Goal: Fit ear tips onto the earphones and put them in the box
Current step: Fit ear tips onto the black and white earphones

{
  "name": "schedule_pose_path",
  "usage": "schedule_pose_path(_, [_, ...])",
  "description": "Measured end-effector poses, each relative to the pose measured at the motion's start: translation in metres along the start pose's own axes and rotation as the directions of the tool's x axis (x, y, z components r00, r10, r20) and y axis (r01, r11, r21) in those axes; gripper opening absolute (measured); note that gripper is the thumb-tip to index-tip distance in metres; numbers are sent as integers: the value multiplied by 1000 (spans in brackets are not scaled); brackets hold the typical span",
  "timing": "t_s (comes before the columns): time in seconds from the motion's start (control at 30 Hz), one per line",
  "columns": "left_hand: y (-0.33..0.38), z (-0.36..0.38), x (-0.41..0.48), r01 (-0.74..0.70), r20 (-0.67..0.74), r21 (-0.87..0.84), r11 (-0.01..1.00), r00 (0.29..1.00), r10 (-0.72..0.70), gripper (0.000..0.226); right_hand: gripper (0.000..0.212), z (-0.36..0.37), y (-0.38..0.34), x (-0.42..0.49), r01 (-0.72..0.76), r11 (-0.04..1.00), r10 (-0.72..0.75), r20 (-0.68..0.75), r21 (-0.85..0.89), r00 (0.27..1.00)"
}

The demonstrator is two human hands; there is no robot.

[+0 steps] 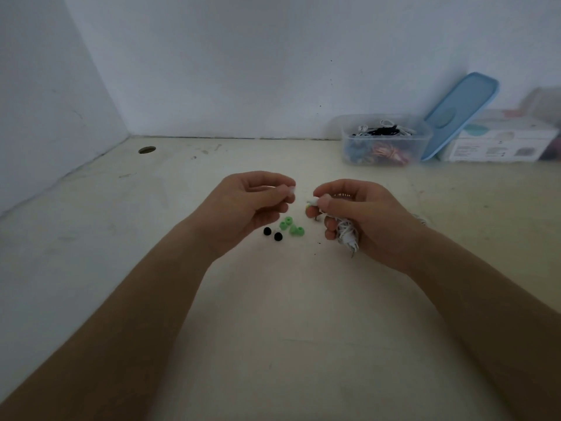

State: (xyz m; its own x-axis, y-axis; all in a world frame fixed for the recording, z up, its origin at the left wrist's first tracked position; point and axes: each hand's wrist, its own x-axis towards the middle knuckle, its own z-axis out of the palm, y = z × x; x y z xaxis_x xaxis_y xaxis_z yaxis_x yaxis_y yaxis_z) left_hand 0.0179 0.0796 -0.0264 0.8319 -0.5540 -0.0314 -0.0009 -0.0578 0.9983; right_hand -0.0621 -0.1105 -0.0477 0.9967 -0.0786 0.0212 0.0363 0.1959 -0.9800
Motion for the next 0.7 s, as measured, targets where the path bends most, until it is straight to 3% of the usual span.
schedule_pose_path(0.17, [-1, 11, -3, -6, 90, -194, 981, 996, 24, 19, 15, 0, 1, 1, 105, 994, -108, 65, 41, 992])
schedule_pose_path(0.7, [-2, 15, -4, -24, 91, -197, 980, 995, 43, 22, 18, -2, 1, 2, 192, 981, -191, 39, -26, 981])
